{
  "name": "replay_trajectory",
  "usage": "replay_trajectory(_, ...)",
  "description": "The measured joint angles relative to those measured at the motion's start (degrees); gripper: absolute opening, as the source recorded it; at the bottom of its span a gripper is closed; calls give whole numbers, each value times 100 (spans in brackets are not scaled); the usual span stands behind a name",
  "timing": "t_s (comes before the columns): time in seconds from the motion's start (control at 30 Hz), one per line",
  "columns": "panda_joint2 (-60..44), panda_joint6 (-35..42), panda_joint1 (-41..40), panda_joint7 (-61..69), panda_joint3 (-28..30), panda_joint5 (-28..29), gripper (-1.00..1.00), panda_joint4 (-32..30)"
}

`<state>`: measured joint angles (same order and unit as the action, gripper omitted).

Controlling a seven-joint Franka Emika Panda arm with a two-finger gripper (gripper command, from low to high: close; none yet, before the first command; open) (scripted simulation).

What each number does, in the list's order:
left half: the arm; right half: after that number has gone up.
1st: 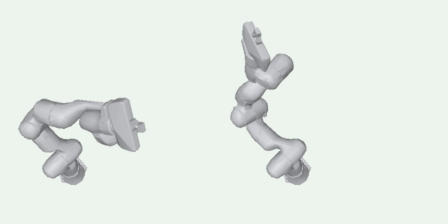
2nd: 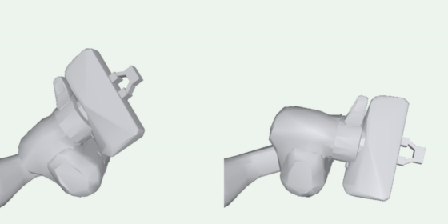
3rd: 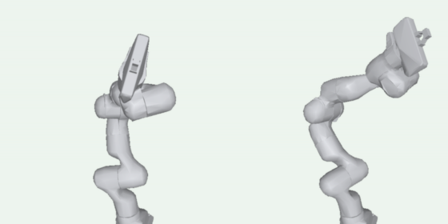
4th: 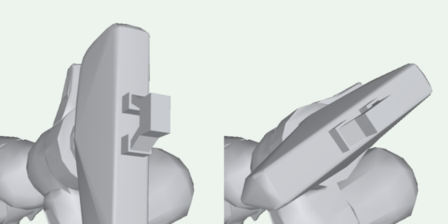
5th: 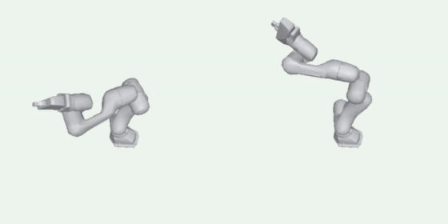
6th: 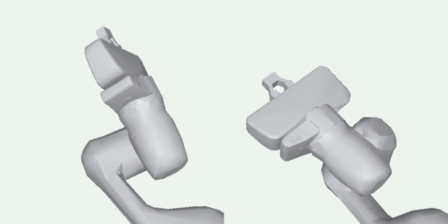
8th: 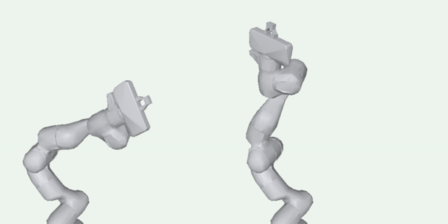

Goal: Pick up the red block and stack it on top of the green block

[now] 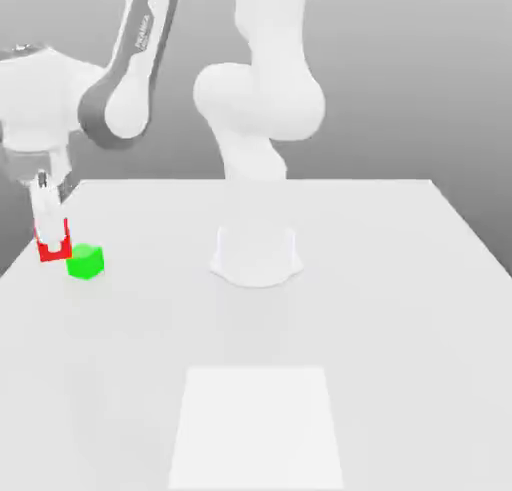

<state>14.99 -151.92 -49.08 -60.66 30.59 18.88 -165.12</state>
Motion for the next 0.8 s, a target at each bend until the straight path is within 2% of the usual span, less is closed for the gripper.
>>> replay_trajectory(0.13,113,-18,-731,7,529,149,-100,-144)
replay_trajectory(0.4,-393,-573,-510,302,817,-280,-100,-153)
replay_trajectory(0.63,-961,-1093,-122,789,1019,-996,-100,-160)
replay_trajectory(0.8,-1419,-1444,149,1414,1009,-1890,-100,-163)
